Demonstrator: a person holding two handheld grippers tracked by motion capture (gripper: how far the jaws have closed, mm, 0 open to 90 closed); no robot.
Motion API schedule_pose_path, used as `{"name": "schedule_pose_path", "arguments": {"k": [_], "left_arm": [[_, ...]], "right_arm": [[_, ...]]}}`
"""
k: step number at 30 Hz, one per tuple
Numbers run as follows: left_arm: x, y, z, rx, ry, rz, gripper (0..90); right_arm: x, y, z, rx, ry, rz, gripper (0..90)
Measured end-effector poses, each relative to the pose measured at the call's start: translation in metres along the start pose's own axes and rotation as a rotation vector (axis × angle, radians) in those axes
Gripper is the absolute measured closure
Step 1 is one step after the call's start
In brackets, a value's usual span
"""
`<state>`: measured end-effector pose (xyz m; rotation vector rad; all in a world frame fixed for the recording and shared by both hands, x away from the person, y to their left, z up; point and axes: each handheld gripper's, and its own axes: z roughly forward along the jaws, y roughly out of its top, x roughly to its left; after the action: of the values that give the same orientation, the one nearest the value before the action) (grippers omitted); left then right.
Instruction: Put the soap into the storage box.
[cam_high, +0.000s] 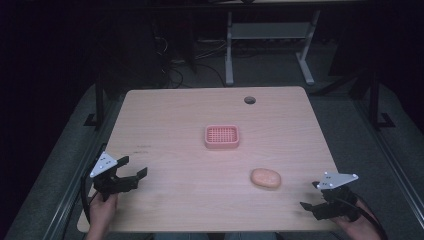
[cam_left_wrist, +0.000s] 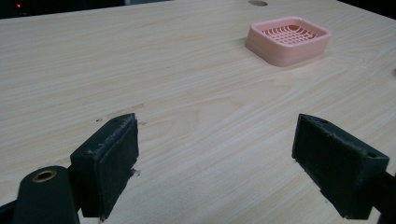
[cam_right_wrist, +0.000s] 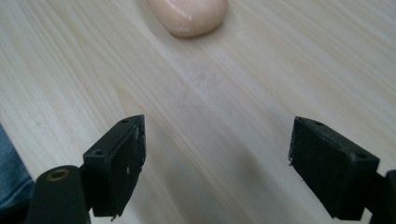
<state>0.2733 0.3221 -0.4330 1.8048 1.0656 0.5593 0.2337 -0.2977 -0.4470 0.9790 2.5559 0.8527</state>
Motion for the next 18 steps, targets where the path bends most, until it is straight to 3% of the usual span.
{"name": "schedule_pose_path", "arguments": {"k": [9, 13, 18], "left_arm": [[-0.002, 0.0, 0.0, 0.005, -0.011, 0.011, 14.3], [-0.004, 0.001, 0.0, 0.001, -0.014, 0.016, 14.3], [-0.003, 0.001, 0.001, 0.0, -0.01, 0.018, 14.3]], "right_arm": [[-0.002, 0.02, 0.001, 0.024, 0.035, -0.022, 16.8], [0.001, 0.036, 0.0, 0.03, 0.062, -0.042, 15.1], [0.002, 0.054, 0.001, 0.052, 0.06, -0.087, 14.7]]}}
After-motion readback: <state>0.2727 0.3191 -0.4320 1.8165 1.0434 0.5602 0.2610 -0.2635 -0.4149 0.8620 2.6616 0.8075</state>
